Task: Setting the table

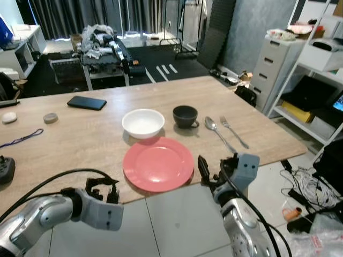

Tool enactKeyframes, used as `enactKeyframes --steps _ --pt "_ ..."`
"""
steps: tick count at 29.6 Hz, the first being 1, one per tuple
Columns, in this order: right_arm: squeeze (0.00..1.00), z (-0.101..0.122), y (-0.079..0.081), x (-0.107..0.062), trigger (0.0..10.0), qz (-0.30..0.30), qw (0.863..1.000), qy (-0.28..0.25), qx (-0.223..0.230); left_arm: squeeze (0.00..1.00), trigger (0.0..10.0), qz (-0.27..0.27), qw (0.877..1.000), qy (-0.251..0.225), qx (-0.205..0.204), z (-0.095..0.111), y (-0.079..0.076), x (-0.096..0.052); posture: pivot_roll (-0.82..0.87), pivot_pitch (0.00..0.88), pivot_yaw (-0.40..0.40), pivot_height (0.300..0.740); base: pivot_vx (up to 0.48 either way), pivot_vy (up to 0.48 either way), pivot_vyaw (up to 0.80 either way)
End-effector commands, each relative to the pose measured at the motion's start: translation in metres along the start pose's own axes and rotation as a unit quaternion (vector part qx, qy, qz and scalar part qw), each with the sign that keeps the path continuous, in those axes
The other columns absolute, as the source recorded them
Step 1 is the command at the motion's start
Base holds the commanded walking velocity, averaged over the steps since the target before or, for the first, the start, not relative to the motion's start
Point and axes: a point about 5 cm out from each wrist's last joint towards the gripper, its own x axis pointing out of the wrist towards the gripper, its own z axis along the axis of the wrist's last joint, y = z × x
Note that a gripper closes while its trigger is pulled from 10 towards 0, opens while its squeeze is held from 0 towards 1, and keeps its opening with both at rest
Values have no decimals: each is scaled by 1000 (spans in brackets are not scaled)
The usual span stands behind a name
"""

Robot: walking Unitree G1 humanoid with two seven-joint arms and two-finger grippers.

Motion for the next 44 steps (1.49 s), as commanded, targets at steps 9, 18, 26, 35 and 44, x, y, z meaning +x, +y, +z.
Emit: enactKeyframes --steps 9,18,26,35,44 --pt "0 -3 -2 -1 10000 0 1000 10 0 0 10000 106 976 -116 -151 41 27 16 114 155 51 740 0 0 0" --pt "0 -2 1 -5 10000 -4 1000 4 16 0 10000 254 888 -128 -360 54 41 31 107 151 58 740 0 0 0" --pt "0 0 7 -2 10000 -3 998 5 64 0 10000 368 761 -79 -528 27 49 17 115 154 54 740 0 0 0" --pt "0 -12 14 -1 10000 7 992 47 117 0 10000 425 719 19 -550 1 36 -4 130 151 52 740 0 0 0" --pt "0 -26 13 13 10000 -26 982 100 157 0 10000 484 672 108 -551 -19 23 -27 152 160 44 740 0 0 0"
